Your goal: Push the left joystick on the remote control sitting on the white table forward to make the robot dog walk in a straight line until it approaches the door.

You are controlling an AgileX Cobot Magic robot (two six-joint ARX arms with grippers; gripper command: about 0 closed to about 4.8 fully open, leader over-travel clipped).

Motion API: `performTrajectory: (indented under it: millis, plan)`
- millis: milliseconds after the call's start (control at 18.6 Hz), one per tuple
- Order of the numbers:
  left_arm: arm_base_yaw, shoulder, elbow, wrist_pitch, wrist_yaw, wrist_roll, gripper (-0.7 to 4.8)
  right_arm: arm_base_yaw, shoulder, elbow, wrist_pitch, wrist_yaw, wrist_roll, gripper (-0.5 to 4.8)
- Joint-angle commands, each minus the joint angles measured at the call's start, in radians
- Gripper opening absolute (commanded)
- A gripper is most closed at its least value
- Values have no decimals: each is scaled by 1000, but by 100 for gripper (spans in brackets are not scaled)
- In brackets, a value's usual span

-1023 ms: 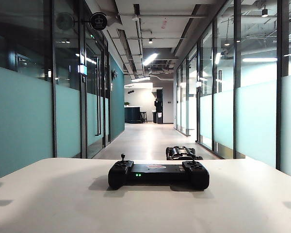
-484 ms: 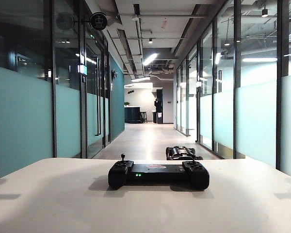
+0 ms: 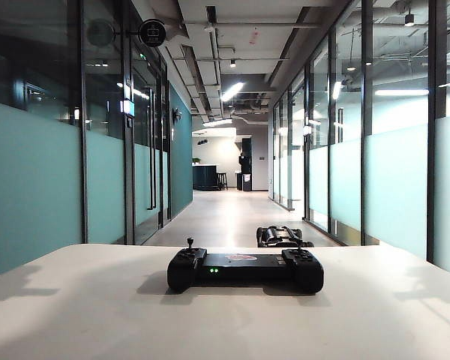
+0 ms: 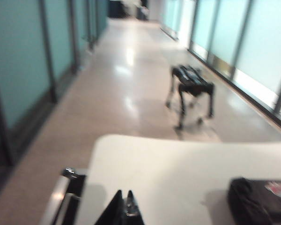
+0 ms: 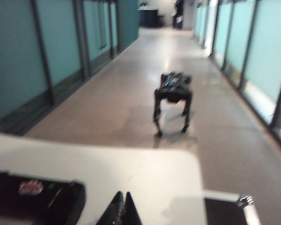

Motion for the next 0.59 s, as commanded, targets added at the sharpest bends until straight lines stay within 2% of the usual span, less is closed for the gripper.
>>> performTrajectory:
  millis: [54,269,592]
  plan:
    - [-2,142,57,65,58,0,-6,48,93,4,95,-2,-2,-6]
    - [-4,331,135,101,130,-1,-5,114,218,10,162,-2,-2,-6]
    - [-42,554,218,179,180,-1,-6,182,424,10,280,5,-2,-6]
